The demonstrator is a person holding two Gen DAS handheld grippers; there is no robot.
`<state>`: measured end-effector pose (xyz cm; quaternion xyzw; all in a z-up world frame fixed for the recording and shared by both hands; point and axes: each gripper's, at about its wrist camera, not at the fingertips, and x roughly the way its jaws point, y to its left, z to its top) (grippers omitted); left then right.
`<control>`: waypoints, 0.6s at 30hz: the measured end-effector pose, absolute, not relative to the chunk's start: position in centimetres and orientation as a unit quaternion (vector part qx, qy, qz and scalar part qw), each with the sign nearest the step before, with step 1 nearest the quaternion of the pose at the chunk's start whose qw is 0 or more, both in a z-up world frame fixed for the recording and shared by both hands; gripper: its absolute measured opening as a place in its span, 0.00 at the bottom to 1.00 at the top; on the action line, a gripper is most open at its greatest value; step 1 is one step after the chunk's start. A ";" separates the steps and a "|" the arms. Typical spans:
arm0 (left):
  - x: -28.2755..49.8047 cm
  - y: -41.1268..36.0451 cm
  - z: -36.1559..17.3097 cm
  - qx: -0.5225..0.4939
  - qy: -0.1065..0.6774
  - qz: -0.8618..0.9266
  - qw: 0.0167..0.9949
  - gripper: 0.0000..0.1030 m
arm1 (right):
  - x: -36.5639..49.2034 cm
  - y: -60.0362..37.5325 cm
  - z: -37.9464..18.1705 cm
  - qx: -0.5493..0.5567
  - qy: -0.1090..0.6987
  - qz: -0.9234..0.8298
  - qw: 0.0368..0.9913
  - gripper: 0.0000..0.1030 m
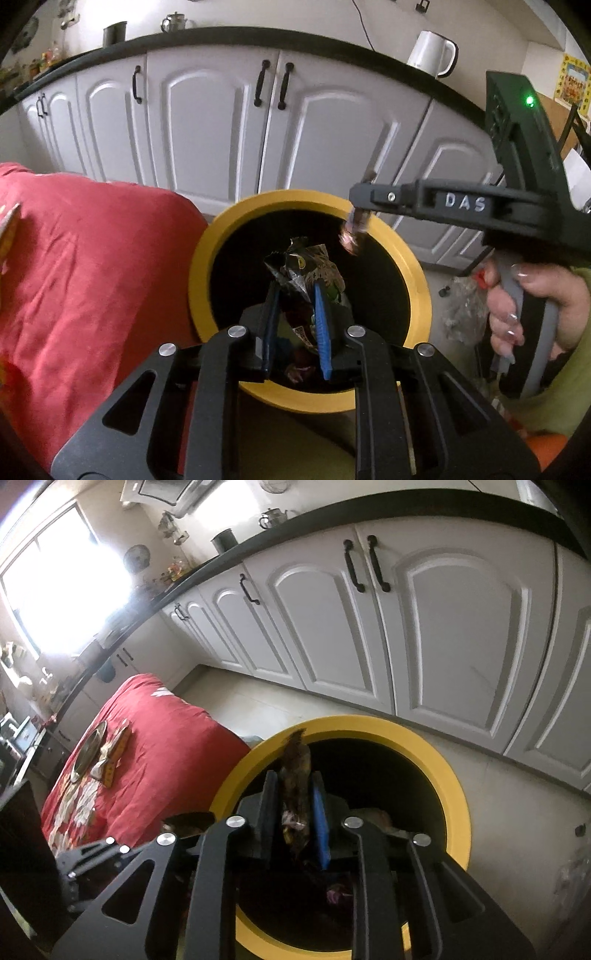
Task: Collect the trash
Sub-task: 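Open the left tool over the bin while the right tool releases the chocolate wrapper, then move both tools back toward the white packet and candy tube on the table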
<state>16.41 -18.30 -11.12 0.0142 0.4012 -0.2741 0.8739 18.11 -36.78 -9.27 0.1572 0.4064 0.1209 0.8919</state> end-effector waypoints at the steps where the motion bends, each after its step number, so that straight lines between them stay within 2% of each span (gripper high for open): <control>1: 16.5 -18.5 -11.3 0.016 0.403 -0.274 0.873 0.18 | 18.2 -36.9 -9.3 0.158 0.407 0.120 0.892 0.25; 6: 16.7 -18.4 -11.4 0.012 0.406 -0.271 0.873 0.42 | 18.2 -37.3 -9.1 0.166 0.400 0.113 0.894 0.37; 8: 16.6 -18.1 -11.3 0.010 0.405 -0.270 0.874 0.47 | 18.2 -37.5 -9.0 0.168 0.397 0.110 0.895 0.42; 11: 16.7 -17.6 -11.0 0.002 0.402 -0.262 0.877 0.64 | 18.1 -37.6 -8.8 0.168 0.394 0.102 0.898 0.50; 13: 16.6 -16.9 -10.5 -0.006 0.396 -0.252 0.883 0.72 | 18.0 -37.7 -8.6 0.166 0.390 0.101 0.900 0.50; 15: 16.5 -16.2 -9.8 -0.009 0.386 -0.239 0.891 0.86 | 17.9 -37.4 -8.2 0.161 0.384 0.098 0.904 0.53; 18: 16.5 -14.7 -8.7 -0.016 0.370 -0.220 0.903 0.89 | 17.5 -36.8 -7.4 0.154 0.375 0.101 0.908 0.58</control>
